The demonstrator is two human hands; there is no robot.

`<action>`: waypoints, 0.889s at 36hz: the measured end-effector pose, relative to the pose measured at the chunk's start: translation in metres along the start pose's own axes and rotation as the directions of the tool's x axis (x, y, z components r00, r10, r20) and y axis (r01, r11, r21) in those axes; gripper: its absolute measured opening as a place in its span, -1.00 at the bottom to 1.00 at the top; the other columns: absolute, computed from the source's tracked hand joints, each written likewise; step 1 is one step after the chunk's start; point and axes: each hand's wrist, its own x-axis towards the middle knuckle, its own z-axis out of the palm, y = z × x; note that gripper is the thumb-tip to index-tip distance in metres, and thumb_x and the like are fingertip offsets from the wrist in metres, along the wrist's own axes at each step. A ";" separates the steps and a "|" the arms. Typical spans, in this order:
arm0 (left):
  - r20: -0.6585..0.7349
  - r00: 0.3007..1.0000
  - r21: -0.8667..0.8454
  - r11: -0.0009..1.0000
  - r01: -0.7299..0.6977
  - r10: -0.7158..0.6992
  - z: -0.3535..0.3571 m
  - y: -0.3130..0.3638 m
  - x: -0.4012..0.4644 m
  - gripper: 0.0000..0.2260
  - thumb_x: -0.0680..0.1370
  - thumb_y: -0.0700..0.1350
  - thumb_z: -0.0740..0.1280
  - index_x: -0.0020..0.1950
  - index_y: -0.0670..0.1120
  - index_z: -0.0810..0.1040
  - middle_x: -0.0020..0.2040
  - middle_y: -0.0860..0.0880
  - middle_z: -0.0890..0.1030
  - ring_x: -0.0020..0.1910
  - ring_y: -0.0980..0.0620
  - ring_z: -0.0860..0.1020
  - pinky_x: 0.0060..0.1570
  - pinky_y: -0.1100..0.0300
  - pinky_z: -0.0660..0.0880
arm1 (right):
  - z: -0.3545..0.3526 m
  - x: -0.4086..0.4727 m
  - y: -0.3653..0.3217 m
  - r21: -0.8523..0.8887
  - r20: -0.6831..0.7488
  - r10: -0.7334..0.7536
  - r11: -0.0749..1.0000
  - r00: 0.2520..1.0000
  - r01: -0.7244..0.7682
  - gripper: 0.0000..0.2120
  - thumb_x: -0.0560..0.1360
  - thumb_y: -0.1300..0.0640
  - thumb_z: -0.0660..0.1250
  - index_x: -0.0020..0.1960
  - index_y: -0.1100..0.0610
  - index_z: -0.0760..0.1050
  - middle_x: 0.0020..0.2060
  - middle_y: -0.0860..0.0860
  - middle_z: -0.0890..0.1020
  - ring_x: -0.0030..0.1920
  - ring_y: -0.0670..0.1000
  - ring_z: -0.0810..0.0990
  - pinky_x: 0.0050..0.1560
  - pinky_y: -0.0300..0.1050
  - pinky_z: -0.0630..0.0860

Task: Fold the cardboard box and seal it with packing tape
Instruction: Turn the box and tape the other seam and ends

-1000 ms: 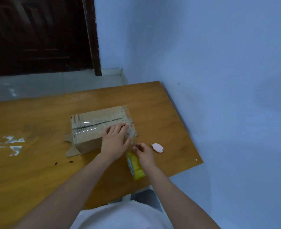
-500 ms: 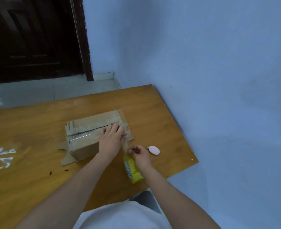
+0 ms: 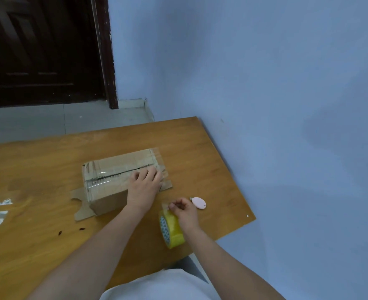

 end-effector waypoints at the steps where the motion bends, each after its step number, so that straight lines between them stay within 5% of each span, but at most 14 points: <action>1: 0.005 1.000 0.004 1.000 0.001 -0.001 0.000 0.000 0.000 -0.76 0.30 -0.04 0.52 -0.12 -0.09 0.59 -0.11 -0.07 0.61 -0.19 -0.11 0.57 -0.20 0.11 0.48 | 0.001 0.000 -0.001 -0.001 0.000 0.002 1.000 1.000 -0.002 -0.76 0.48 0.36 0.34 -0.27 0.08 0.48 -0.30 -0.02 0.55 -0.22 -0.06 0.51 -0.13 -0.25 0.45; 9: 0.038 0.999 0.040 0.999 0.023 -0.025 -0.008 0.002 0.002 -0.82 0.39 -0.07 0.26 -0.11 -0.09 0.59 -0.11 -0.07 0.62 -0.21 -0.11 0.58 -0.23 0.12 0.51 | -0.007 0.002 0.002 0.029 -0.007 0.029 0.999 1.000 -0.029 -0.79 0.47 0.36 0.35 -0.25 0.10 0.50 -0.29 -0.01 0.57 -0.21 -0.06 0.53 -0.12 -0.26 0.47; 13: 0.115 0.991 -0.026 0.997 0.072 -0.068 -0.008 0.004 0.001 -0.67 0.25 -0.02 0.54 -0.07 -0.10 0.60 -0.07 -0.07 0.62 -0.15 -0.12 0.58 -0.16 0.10 0.49 | -0.017 0.008 0.001 0.086 -0.025 0.066 0.994 0.997 -0.064 -0.79 0.46 0.38 0.34 -0.24 0.12 0.51 -0.28 0.01 0.57 -0.20 -0.04 0.53 -0.09 -0.22 0.48; 18: 0.139 0.983 -0.058 0.990 0.128 -0.119 -0.009 0.007 0.003 -0.58 0.19 0.12 0.57 -0.10 -0.08 0.59 -0.07 -0.04 0.60 -0.13 -0.09 0.57 -0.08 0.05 0.36 | -0.026 0.017 -0.001 0.121 0.005 0.087 0.989 0.996 -0.087 -0.79 0.45 0.42 0.34 -0.24 0.15 0.49 -0.27 0.03 0.57 -0.19 -0.02 0.53 -0.07 -0.18 0.47; 23: 0.040 0.993 0.047 0.993 0.109 -0.111 -0.002 0.012 0.005 -0.67 0.23 0.05 0.55 -0.16 -0.09 0.58 -0.09 -0.05 0.62 -0.18 -0.10 0.56 -0.09 0.06 0.27 | -0.030 0.027 -0.004 0.121 0.065 0.100 0.987 0.993 -0.107 -0.77 0.45 0.42 0.33 -0.26 0.14 0.49 -0.28 0.02 0.57 -0.20 -0.02 0.53 -0.05 -0.15 0.46; 28: -0.114 0.993 0.174 0.985 0.012 0.008 0.013 0.005 0.004 -0.73 0.40 0.06 0.25 -0.04 -0.07 0.56 -0.04 -0.02 0.66 -0.17 -0.06 0.44 -0.13 0.07 0.29 | -0.037 0.041 -0.013 0.140 0.137 0.106 0.982 0.985 -0.126 -0.76 0.45 0.42 0.34 -0.27 0.12 0.49 -0.31 0.01 0.58 -0.22 -0.02 0.53 -0.06 -0.10 0.46; 32: 0.002 0.999 0.150 0.988 0.040 -0.041 0.010 0.008 0.005 -0.58 0.26 0.10 0.51 0.03 -0.05 0.60 -0.02 0.00 0.66 -0.17 -0.06 0.53 -0.11 0.09 0.33 | -0.048 0.055 -0.026 0.151 0.149 0.093 0.982 0.984 -0.116 -0.75 0.46 0.41 0.33 -0.28 0.11 0.48 -0.32 0.01 0.56 -0.22 0.01 0.52 -0.05 -0.07 0.44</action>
